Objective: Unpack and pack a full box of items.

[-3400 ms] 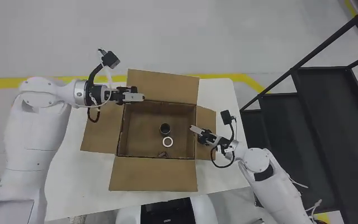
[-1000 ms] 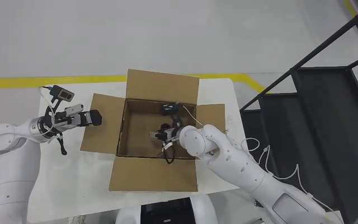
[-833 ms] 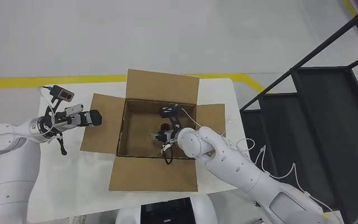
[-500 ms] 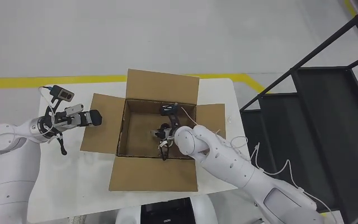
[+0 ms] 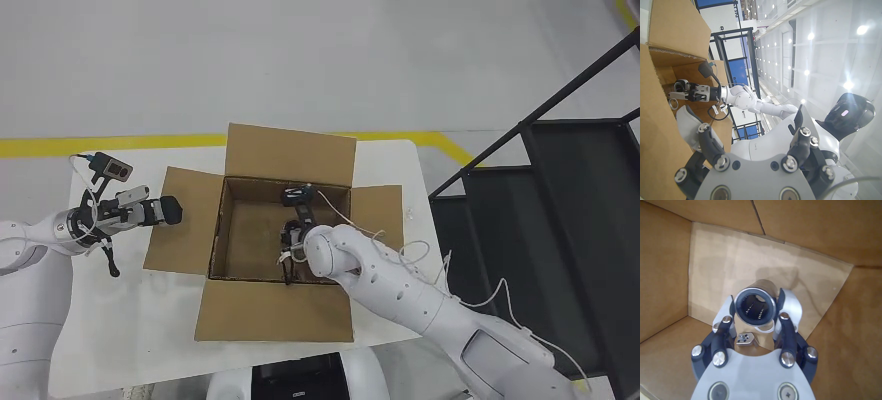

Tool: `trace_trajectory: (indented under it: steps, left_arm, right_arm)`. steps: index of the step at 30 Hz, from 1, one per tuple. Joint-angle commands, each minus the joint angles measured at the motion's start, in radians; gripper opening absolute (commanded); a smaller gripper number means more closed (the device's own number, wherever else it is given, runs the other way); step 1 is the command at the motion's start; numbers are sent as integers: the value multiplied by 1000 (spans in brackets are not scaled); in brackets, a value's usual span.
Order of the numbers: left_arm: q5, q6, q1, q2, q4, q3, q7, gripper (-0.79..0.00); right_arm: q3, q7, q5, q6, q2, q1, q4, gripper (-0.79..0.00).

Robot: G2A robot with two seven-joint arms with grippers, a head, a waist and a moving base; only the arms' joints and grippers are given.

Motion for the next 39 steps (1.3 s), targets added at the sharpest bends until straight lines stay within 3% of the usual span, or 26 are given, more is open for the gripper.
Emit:
trace_trajectory:
  steps: [1,6,10,20,29,39]
  left_arm:
    - [0,0,0,0,0,0,0,0]
    - [0,0,0,0,0,0,0,0]
    - [0,0,0,0,0,0,0,0]
    - [0,0,0,0,0,0,0,0]
    - [0,0,0,0,0,0,0,0]
    - [0,0,0,0,0,0,0,0]
  right_arm:
    - [6,8,-15,8,2,-7,-22,-785]
    - [60,36,-50,-23,25,-60,-155,-785]
    - [171,93,11,-156,62,-152,-306,-785]
    - [626,216,229,-493,159,-472,-667,-785]
    - [949,202,509,-671,187,-668,-717,-785]
    - [1253,70,631,-696,194,-903,-701,-785]
